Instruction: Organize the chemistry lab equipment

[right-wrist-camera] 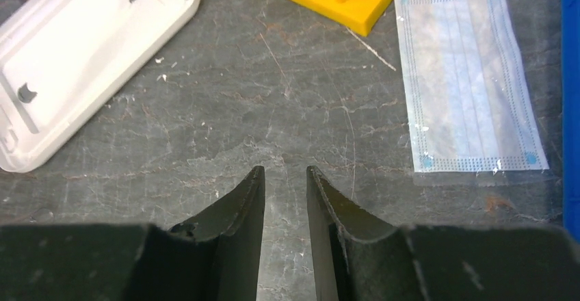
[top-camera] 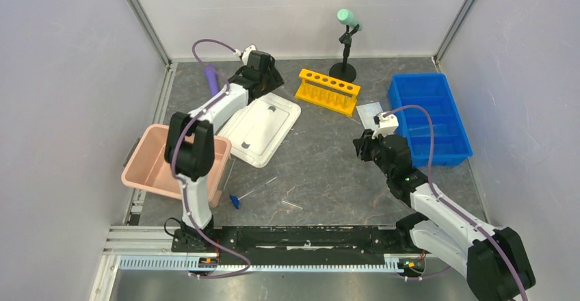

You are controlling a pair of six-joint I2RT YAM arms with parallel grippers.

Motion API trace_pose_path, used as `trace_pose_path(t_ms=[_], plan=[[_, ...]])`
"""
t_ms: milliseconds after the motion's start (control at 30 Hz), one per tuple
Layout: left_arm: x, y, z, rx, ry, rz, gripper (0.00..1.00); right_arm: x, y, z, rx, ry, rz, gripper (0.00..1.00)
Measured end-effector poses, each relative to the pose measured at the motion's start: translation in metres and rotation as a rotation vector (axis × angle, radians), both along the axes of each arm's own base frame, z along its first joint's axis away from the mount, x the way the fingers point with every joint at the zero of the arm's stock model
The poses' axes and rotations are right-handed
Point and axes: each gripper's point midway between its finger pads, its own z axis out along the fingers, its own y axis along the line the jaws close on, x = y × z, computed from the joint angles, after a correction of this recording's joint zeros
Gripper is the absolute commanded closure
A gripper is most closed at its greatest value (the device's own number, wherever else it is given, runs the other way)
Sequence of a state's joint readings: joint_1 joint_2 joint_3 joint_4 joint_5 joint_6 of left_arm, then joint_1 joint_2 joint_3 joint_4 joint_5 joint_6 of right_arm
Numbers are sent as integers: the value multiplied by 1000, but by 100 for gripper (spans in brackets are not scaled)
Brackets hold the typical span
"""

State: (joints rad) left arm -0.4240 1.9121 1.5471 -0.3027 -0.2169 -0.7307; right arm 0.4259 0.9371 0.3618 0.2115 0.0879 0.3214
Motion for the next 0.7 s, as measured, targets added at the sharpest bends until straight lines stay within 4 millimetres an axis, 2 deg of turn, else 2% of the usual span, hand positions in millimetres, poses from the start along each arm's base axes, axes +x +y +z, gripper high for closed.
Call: trace_pose_path(t_ms=[100,200,333,500,700], plan=[[36,8,-20,-59,14,57,34,0,0,11,14,-34,-2,65],[63,13,-36,-90,20,90,36,0,-1,16,18,-51,-11,65],[88,11,-48,-99,20,97,36,0,-3,16,16,-53,-19,66],[109,6,-41,-73,-1,88,39,-1,-4,8,13,-35,-23,66],[117,9,-31,-34,-10,102,41,-1,-3,5,11,-26,-23,66]])
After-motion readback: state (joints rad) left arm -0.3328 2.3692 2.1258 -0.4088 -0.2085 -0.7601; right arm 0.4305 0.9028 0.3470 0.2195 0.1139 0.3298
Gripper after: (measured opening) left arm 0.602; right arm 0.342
